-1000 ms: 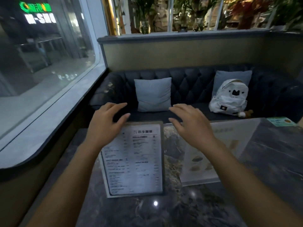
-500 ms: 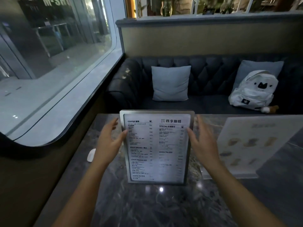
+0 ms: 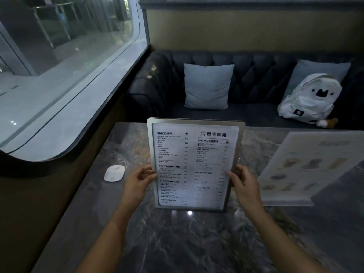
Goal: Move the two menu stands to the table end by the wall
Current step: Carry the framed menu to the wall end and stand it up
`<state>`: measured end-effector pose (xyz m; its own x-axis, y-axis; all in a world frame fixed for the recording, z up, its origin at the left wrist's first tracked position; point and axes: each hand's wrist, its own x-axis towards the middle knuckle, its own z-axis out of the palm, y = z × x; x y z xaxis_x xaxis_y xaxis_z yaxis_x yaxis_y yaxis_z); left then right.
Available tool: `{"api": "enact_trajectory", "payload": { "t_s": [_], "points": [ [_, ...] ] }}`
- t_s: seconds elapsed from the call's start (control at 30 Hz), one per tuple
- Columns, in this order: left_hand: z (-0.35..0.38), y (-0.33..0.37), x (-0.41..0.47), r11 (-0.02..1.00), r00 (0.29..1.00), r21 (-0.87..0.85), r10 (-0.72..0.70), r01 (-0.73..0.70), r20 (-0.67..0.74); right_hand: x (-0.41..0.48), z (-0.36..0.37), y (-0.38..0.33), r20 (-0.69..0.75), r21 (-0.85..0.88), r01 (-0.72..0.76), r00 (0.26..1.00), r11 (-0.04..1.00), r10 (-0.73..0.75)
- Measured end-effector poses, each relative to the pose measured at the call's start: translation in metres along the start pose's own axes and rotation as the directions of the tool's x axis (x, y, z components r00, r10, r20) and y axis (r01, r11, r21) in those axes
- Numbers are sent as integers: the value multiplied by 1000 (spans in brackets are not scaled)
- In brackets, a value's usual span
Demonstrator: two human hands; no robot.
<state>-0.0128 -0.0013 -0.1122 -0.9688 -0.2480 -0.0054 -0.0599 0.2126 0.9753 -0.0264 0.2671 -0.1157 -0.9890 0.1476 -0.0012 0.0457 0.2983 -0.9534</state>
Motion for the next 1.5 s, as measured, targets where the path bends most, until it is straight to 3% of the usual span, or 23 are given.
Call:
{"api": "enact_trajectory", "payload": {
  "t_s": [0.33, 0.63, 0.83, 1.07, 1.33, 1.5],
  "points": [
    [-6, -4, 8, 976, 988, 206, 44, -74, 145, 8, 2, 3, -41, 23, 8, 999, 1000, -7],
    [-35, 0, -29, 990, 999, 134, 41, -37, -26, 15, 25, -18, 89, 98, 100, 990, 990, -108],
    [-85, -5, -64, 987, 971, 158, 7, 32, -240, 14, 72, -42, 272, 89, 203, 937, 975, -220],
    [-134, -12, -129, 979, 886, 162, -37, 126, -462, -11, 138, -65, 487, 83, 274, 828, 958, -279],
    [-166, -26, -205, 952, 700, 16, -213, 306, -682, -49, 206, -85, 665, 68, 315, 693, 947, -278],
    [-165, -24, -238, 968, 635, -95, -226, 234, -739, -65, 241, -95, 777, 86, 283, 582, 955, -242]
  ]
}}
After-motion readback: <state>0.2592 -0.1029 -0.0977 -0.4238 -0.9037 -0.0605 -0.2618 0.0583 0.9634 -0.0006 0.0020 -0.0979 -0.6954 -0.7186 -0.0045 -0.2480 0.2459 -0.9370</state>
